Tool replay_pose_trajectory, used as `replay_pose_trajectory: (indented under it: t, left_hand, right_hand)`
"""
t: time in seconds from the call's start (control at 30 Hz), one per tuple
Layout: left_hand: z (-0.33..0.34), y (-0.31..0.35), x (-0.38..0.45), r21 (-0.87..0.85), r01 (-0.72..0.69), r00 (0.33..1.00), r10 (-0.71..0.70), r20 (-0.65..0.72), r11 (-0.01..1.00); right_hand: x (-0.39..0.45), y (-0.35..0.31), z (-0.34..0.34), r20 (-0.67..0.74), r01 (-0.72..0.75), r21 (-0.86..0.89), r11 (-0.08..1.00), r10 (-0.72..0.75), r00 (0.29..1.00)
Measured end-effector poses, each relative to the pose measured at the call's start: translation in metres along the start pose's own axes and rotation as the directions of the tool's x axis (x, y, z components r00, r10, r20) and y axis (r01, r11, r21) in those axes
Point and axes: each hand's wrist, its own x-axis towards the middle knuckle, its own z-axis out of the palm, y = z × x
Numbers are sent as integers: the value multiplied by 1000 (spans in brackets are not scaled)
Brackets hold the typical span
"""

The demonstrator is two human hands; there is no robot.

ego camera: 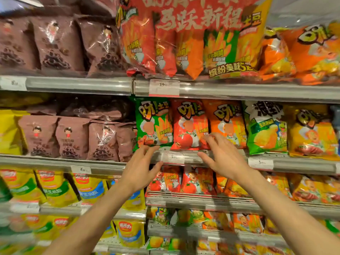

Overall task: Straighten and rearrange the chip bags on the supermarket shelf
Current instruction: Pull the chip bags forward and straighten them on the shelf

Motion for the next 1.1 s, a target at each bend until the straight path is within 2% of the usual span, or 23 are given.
replay_pose_trajectory:
  t: [0.1, 0.23, 0.3, 0.6, 0.87, 1.03, 1.1]
  left_hand:
    - [14, 1, 5, 50, -10, 1000, 11, -16, 999]
    - [27, -5, 14, 157, -86, 996, 85, 13, 984]
    - [29, -6, 21, 202, -131, 991, 128, 26, 971]
    - [38, -27, 37, 153, -252, 966, 258, -21, 956]
    - [34, -37, 44, 71, -260, 965, 261, -6, 963]
    - [33, -38, 43, 53, -263, 965, 263, 5, 963]
    - [32, -40, 43, 38, -267, 964, 267, 17, 963]
  right_hand:
    - [15, 5, 9, -13, 117, -16, 993, -117, 993]
    - [23, 3, 24, 42, 268, -64, 961, -266, 963]
    - [25, 4, 29, 55, 287, -73, 955, -284, 957]
    - [35, -2, 47, -57, 185, 32, 982, -183, 981]
    - [80, -18, 8, -127, 111, 258, 960, -80, 989]
    - [134, -62, 7, -52, 23, 462, 886, 2, 999]
    - [155, -73, 6, 1, -22, 471, 882, 25, 1000]
